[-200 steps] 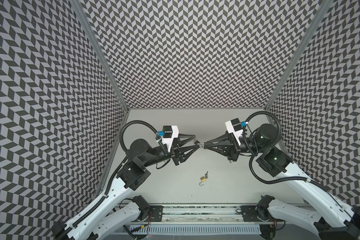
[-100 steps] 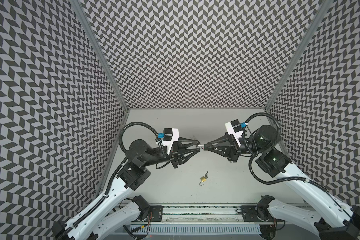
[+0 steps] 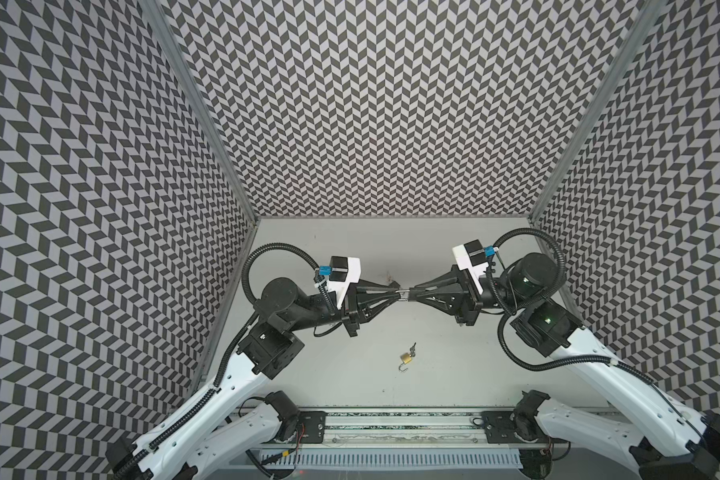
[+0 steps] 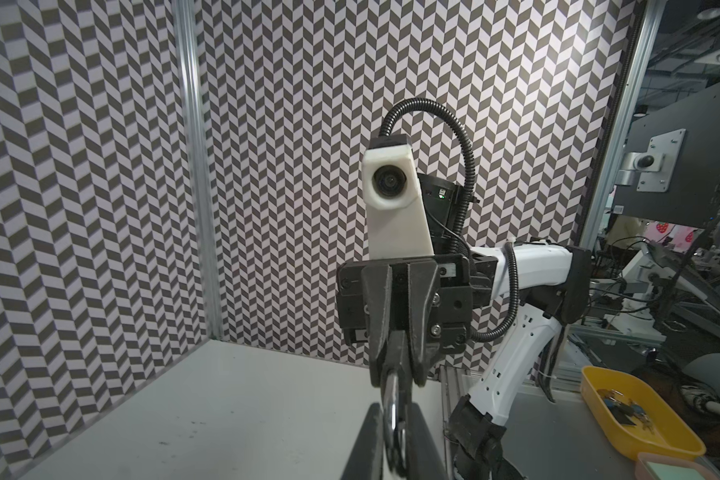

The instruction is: Lock with the key

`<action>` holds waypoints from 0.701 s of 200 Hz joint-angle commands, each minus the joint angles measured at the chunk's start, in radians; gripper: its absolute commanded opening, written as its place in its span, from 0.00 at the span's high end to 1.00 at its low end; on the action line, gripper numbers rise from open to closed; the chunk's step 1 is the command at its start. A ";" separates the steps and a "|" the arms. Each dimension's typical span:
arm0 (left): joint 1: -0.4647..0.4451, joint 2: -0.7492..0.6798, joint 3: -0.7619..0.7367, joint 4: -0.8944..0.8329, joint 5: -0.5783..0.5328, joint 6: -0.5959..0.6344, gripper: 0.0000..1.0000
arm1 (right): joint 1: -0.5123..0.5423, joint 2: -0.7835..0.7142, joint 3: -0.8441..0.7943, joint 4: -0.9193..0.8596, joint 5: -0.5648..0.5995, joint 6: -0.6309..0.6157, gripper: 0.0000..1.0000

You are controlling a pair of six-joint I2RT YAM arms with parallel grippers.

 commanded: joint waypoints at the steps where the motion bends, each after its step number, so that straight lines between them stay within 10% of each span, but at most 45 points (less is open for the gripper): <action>1: -0.004 -0.006 -0.009 0.022 0.017 -0.001 0.91 | -0.004 -0.032 -0.012 0.081 0.018 0.014 1.00; 140: -0.123 0.064 -0.058 0.188 0.020 -0.064 1.00 | 0.113 0.070 0.001 0.132 0.119 0.012 1.00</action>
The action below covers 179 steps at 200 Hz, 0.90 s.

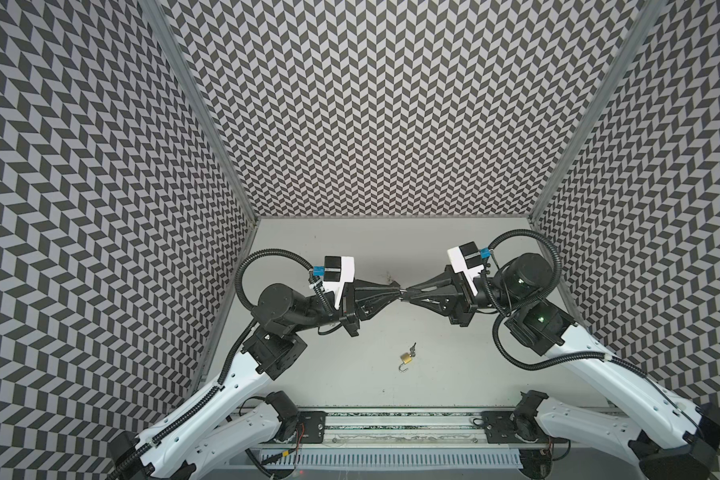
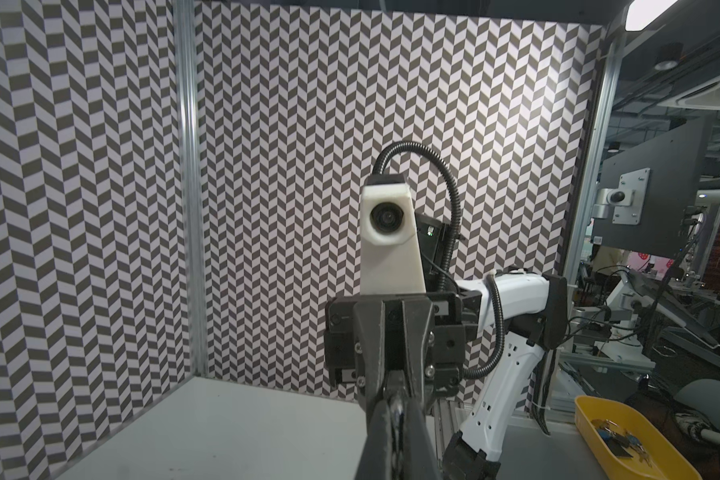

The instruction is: Lock with the key

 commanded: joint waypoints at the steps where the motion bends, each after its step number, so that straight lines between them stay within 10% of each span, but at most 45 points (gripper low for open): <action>1: -0.072 0.037 -0.021 -0.015 0.048 0.007 1.00 | 0.033 0.013 -0.016 0.065 0.107 0.028 1.00; 46: -0.012 -0.049 0.001 -0.153 -0.027 0.063 1.00 | -0.029 -0.108 -0.083 0.104 0.140 0.033 0.99; 72: 0.050 -0.060 -0.015 -0.090 -0.015 -0.015 1.00 | -0.030 -0.121 -0.130 0.117 0.135 0.051 0.49; 91: 0.064 -0.067 -0.028 -0.041 -0.012 -0.057 1.00 | -0.030 -0.136 -0.180 0.146 0.156 0.077 0.34; 127: 0.067 -0.078 -0.033 -0.025 -0.007 -0.075 1.00 | -0.049 -0.182 -0.261 0.198 0.255 0.166 0.33; 179: 0.080 -0.080 -0.046 0.001 0.007 -0.103 1.00 | -0.072 -0.098 -0.322 0.579 0.056 0.483 0.39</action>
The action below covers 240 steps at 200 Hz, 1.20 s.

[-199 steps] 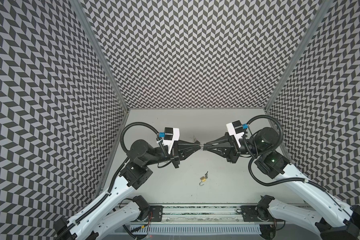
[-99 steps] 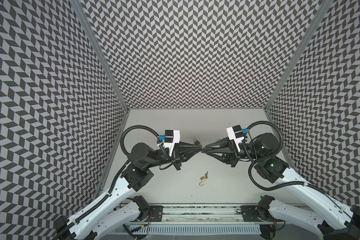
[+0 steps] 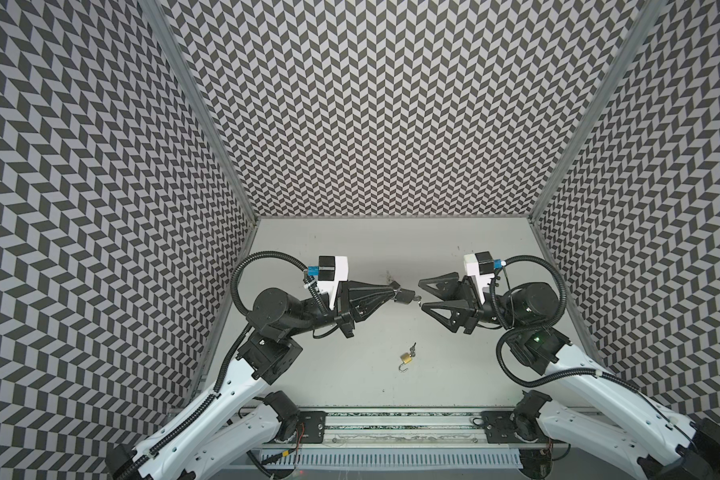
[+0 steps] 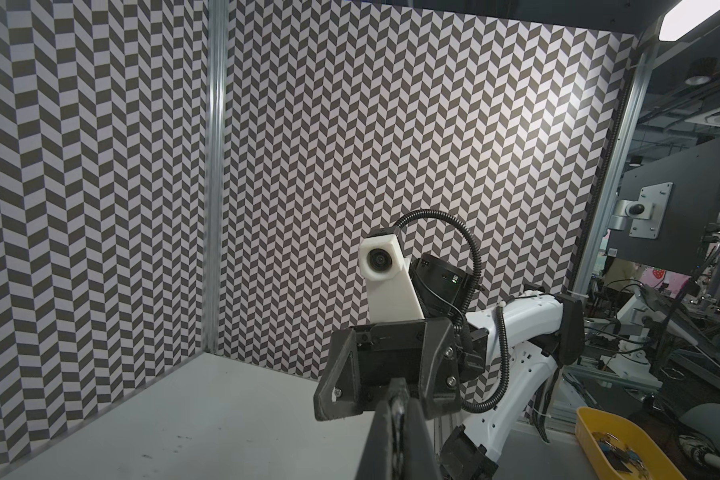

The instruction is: Lock with the key

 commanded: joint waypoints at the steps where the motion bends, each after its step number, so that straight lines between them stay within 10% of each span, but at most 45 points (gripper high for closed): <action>1: 0.012 -0.012 -0.012 0.060 0.021 -0.038 1.00 | -0.001 0.027 -0.008 0.237 -0.082 0.156 0.40; 240: 0.013 0.036 -0.005 0.079 0.046 -0.063 1.00 | -0.001 0.050 0.032 0.171 -0.113 0.112 1.00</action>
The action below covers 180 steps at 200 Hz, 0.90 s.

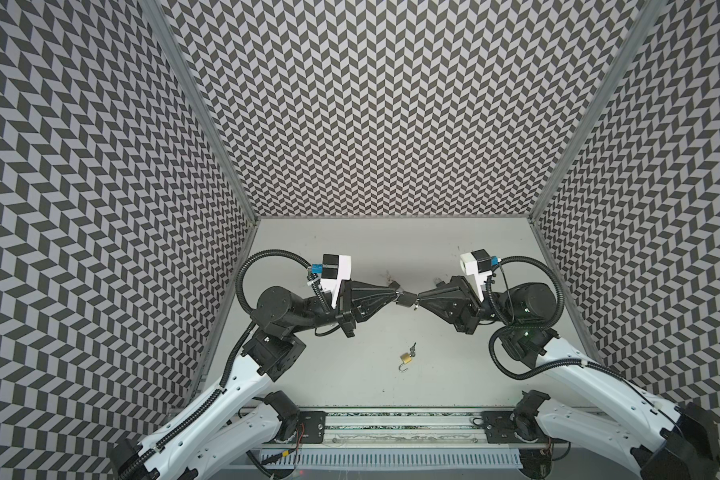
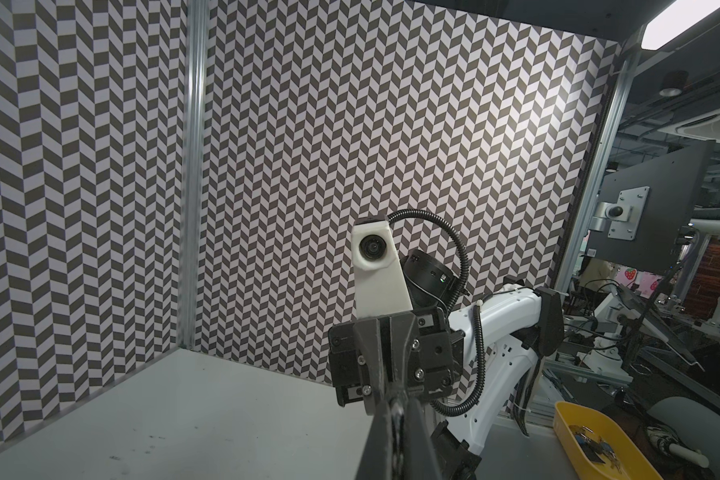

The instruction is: Lock with the key

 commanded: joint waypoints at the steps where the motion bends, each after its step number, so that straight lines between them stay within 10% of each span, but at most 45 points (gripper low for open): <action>1: 0.003 0.004 0.009 0.026 -0.006 -0.012 1.00 | -0.001 -0.011 0.031 0.003 -0.008 -0.010 1.00; 106: 0.115 -0.050 0.004 -0.017 -0.012 -0.033 1.00 | -0.035 -0.102 0.016 -0.178 0.054 -0.145 1.00; 139: 0.134 -0.044 0.006 -0.100 -0.059 -0.009 1.00 | -0.037 -0.207 0.004 -0.496 0.407 -0.345 1.00; 180: 0.113 0.042 -0.039 -0.189 -0.155 -0.005 1.00 | -0.037 -0.278 -0.126 -0.658 0.803 -0.258 1.00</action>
